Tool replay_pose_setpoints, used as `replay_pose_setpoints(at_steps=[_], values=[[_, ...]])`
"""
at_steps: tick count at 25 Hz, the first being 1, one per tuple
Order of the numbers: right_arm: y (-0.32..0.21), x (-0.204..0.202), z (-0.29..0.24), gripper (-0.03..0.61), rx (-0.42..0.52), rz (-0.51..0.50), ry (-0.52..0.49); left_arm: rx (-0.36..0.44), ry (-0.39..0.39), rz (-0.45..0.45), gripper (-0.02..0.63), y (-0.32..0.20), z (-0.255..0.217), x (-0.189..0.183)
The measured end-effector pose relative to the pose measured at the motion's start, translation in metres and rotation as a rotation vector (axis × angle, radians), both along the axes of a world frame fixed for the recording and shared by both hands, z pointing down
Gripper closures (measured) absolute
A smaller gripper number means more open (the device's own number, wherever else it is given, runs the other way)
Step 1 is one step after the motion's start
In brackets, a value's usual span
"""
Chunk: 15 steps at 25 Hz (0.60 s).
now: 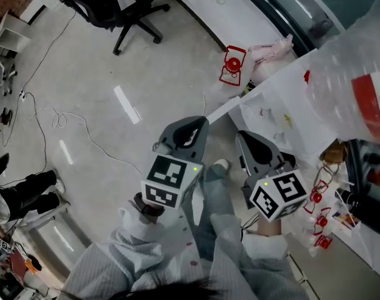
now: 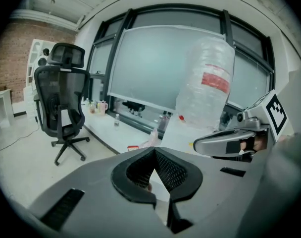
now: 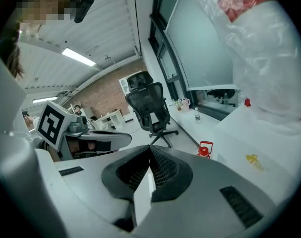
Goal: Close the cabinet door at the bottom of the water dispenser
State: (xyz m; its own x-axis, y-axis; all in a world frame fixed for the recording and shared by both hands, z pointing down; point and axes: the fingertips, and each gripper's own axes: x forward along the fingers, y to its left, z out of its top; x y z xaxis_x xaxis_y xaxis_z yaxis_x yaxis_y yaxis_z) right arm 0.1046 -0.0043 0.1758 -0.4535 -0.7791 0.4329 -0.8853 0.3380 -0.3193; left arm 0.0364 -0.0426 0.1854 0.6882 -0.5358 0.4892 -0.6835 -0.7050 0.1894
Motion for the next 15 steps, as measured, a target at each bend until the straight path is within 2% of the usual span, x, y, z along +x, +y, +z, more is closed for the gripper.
replay_pose_setpoints(at_steps=[9,15], values=[[-0.022,-0.026,0.068,0.565,-0.053,0.022,0.013,-0.098,-0.034,-0.024,0.603,-0.008,0.086,-0.034],[-0.032,-0.043,0.139,0.565,-0.11,0.001,0.027,-0.147,-0.055,-0.054,0.603,-0.012,0.151,-0.047]])
